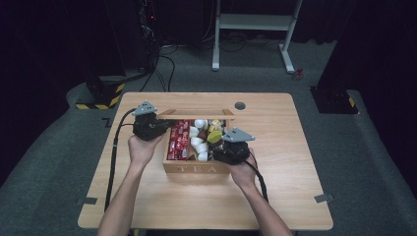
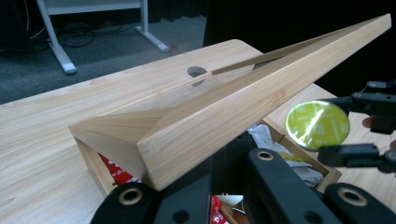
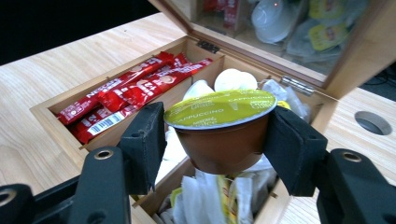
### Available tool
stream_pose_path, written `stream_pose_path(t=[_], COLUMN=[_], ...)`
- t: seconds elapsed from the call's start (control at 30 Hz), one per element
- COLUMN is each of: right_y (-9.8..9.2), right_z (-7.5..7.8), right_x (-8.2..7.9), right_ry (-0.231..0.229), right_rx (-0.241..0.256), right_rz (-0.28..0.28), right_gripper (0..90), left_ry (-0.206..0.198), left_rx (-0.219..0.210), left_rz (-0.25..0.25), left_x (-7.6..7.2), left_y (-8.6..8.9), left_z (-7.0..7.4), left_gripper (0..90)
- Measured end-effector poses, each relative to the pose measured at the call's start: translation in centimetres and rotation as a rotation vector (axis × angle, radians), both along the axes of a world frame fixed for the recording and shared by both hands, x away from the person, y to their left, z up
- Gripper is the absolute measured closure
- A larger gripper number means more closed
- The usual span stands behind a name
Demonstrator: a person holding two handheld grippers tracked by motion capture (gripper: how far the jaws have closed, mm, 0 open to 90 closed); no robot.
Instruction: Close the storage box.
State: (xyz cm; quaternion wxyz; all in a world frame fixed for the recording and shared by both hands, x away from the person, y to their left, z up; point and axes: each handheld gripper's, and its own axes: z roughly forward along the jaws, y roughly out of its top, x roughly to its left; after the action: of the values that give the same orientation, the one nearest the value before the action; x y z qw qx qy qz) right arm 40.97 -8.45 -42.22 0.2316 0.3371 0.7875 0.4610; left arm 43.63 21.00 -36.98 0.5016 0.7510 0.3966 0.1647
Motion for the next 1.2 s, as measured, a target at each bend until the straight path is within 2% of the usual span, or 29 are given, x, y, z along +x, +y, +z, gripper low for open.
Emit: stream_pose_path(t=[0.47, 0.57, 0.83, 1.2], right_y=[-2.6, -3.6, -5.0, -7.0], right_z=[0.6, 0.6, 0.8, 1.0], right_x=[-0.4, -0.5, -0.5, -0.8], right_ry=[-0.013, -0.011, 0.010, -0.007], right_rx=[0.019, 0.042, 0.064, 0.085], right_rz=[-0.029, -0.037, -0.030, -0.073], right_gripper=[40.6, 40.7, 40.8, 40.7], left_ry=[-0.003, -0.005, -0.006, -0.011], left_rx=[-0.004, -0.006, -0.010, -0.014], left_rz=[0.000, 0.000, -0.003, -0.005], left_x=[-0.2, -0.2, -0.4, -0.6], left_y=[0.0, 0.0, 0.0, 0.0], left_z=[-0.1, -0.2, -0.2, -0.5], left_gripper=[90.0, 90.0, 90.0, 90.0])
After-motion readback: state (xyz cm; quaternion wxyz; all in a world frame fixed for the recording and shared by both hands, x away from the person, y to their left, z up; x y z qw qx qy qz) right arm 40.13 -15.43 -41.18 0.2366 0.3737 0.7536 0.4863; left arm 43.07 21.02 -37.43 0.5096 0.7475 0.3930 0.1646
